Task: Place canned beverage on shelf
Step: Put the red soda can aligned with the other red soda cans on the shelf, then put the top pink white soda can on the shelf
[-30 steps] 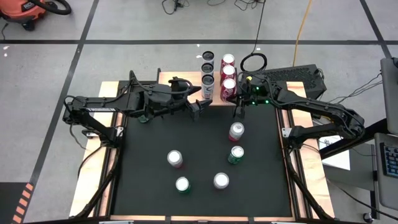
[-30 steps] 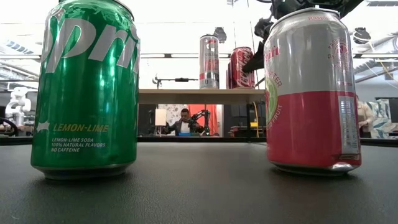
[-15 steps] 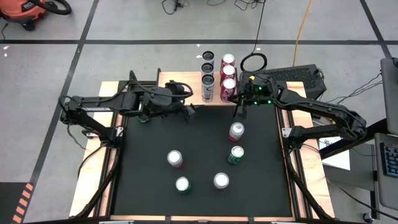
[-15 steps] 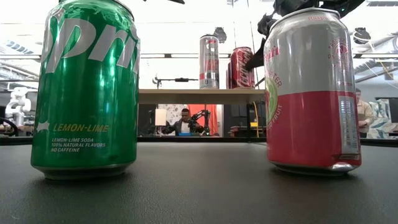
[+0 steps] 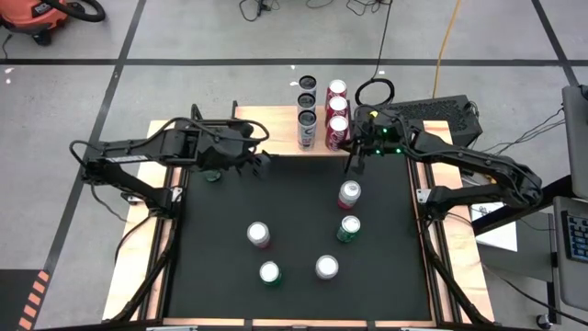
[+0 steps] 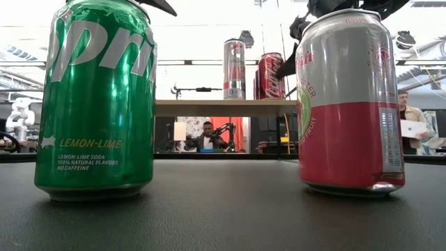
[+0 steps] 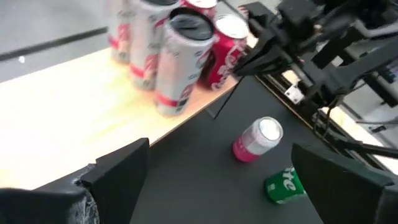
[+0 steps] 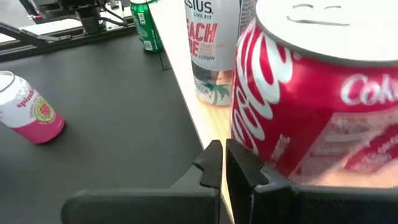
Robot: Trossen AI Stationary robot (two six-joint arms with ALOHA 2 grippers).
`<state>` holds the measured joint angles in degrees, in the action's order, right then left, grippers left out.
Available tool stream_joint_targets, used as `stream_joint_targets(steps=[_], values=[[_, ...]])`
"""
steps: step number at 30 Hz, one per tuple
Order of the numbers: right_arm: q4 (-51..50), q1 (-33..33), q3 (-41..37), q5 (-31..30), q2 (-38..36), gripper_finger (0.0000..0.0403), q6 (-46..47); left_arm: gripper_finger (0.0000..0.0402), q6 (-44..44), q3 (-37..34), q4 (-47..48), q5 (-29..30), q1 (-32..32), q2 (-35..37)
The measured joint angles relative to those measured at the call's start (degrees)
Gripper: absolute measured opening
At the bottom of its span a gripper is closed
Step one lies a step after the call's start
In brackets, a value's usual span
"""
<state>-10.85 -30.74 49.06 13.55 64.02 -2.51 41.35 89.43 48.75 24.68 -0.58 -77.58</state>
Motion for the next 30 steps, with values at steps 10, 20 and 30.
stream_joint_targets(steps=[10, 20, 30], values=[[-4.27, 1.26, 0.02, 0.07, -5.24, 0.0000, 7.16, 0.0393, 1.87, 0.00, 10.67, -6.73, -0.91, 3.14], [-11.22, 6.29, 0.04, 0.19, -12.05, 0.0000, 18.41, 0.0393, -6.22, 0.00, 11.47, -20.79, -2.05, 3.98], [-15.34, 15.42, 0.13, 0.12, -16.39, 0.0000, 30.69, 0.0393, -12.87, 0.00, 14.34, -26.83, -2.07, 3.96]])
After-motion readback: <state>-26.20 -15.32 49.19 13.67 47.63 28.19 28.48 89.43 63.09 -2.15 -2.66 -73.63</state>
